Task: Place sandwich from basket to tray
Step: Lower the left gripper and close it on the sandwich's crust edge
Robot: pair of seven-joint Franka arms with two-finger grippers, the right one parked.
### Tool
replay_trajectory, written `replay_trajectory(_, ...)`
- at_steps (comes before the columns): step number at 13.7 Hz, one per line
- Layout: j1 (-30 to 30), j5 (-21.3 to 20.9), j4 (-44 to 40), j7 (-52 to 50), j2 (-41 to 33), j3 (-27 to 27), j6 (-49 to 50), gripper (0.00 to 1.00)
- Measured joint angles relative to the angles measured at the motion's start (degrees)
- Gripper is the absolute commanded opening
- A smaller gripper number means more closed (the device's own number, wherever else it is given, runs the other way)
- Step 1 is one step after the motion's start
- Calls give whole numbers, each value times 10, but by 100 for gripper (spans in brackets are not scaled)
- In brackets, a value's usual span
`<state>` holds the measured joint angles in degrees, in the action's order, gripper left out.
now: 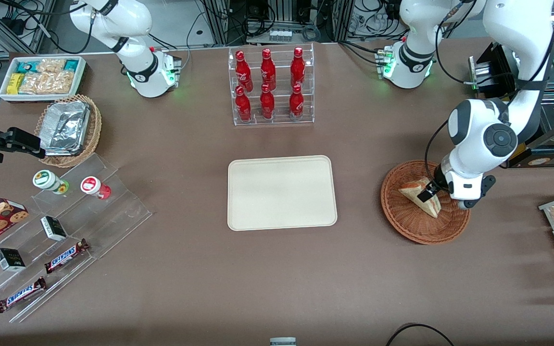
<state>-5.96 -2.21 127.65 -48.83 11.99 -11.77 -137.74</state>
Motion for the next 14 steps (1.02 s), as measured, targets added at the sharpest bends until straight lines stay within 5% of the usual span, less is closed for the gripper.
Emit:
replay_trajectory(3,3,0,9,-1,8,0,-17,98)
replay_trajectory(4,3,0,12,-2,10,0,-23,89)
replay_trajectory(5,3,0,15,-2,12,0,-28,76)
replay_trajectory(7,3,0,21,-2,15,0,-35,16)
replay_trajectory(8,3,0,24,-2,16,0,-37,0)
replay_trajectory(14,3,0,23,-1,13,0,-33,0)
